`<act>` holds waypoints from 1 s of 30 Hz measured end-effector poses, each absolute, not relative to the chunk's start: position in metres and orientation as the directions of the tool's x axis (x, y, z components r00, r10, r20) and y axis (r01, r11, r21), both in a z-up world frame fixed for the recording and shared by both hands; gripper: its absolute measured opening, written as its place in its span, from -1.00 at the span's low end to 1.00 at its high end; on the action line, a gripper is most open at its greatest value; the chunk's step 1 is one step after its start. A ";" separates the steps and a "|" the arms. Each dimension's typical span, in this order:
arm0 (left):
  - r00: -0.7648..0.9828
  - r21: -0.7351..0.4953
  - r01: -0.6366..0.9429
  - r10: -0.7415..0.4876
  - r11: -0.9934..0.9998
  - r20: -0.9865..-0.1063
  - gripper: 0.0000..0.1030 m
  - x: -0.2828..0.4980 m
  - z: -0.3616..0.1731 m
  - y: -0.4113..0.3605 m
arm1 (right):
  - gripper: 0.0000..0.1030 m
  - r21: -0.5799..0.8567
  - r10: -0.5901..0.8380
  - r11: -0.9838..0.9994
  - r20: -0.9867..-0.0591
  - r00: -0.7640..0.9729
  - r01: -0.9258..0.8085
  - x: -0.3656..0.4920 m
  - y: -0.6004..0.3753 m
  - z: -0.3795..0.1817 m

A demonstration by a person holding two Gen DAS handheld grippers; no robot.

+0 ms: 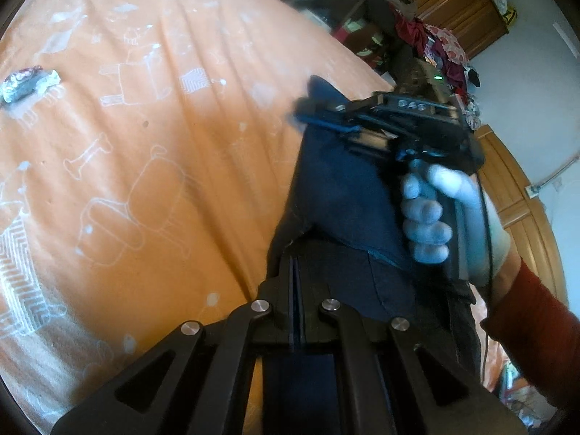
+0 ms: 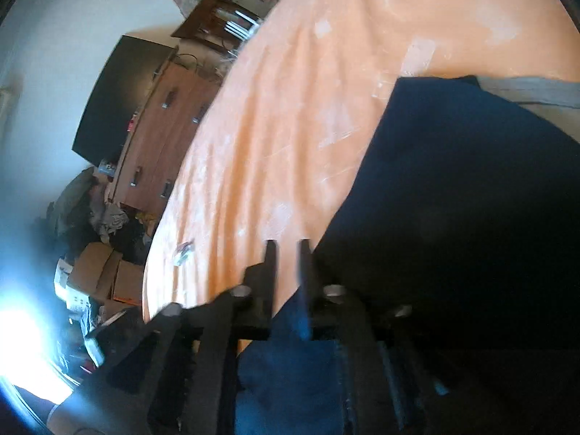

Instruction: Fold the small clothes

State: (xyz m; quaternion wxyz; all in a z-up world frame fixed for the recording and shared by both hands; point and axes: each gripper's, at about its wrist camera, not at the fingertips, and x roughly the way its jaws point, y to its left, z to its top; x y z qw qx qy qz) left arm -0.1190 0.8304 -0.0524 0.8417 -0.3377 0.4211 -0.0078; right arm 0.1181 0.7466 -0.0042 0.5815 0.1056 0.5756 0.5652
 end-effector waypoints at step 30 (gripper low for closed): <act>0.603 -0.498 -0.087 -0.353 0.863 -0.716 0.62 -0.230 -0.011 0.779 | 0.16 0.269 0.352 0.920 -0.887 0.300 -0.285 -0.132 0.213 0.030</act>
